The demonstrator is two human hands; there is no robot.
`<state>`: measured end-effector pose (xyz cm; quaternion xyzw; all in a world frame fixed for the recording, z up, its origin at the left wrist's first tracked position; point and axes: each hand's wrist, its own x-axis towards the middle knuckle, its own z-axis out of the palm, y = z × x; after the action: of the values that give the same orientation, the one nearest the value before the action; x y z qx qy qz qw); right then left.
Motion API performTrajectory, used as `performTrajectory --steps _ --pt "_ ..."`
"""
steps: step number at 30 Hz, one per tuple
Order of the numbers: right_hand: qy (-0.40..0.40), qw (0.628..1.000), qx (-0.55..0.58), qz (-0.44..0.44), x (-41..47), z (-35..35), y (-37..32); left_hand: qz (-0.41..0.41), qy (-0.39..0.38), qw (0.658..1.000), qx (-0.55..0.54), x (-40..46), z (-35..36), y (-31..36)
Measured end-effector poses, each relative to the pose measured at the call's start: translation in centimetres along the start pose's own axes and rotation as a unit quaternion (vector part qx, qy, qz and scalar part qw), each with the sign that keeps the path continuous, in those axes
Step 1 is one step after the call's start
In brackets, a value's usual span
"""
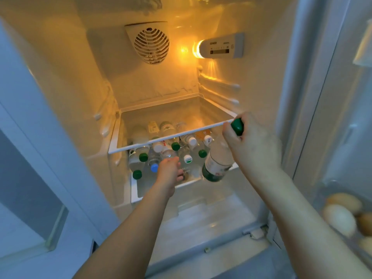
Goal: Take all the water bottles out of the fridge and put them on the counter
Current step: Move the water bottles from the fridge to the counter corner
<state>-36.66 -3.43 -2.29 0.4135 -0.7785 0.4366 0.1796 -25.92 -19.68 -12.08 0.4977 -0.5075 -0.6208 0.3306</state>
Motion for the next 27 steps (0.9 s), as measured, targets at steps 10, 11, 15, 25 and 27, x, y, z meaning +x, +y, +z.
performTrajectory --steps 10,11,15,25,27 --pt "-0.193 0.978 -0.024 0.082 -0.1 6.5 2.6 -0.095 -0.004 0.969 -0.226 6.6 -0.5 1.5" --pt "-0.198 0.976 -0.029 0.088 0.0 7.0 2.7 -0.101 -0.015 0.967 -0.232 7.1 -0.2 1.7" --pt "-0.224 0.969 -0.042 0.099 0.8 8.5 3.3 -0.134 -0.038 0.962 -0.235 9.3 1.3 2.3" --pt "-0.249 0.961 -0.071 0.094 1.5 10.3 5.3 -0.122 -0.016 0.963 -0.240 12.1 3.8 2.2" --pt "-0.256 0.959 -0.070 0.099 1.5 10.5 5.4 -0.111 -0.008 0.964 -0.243 12.1 4.0 1.7"
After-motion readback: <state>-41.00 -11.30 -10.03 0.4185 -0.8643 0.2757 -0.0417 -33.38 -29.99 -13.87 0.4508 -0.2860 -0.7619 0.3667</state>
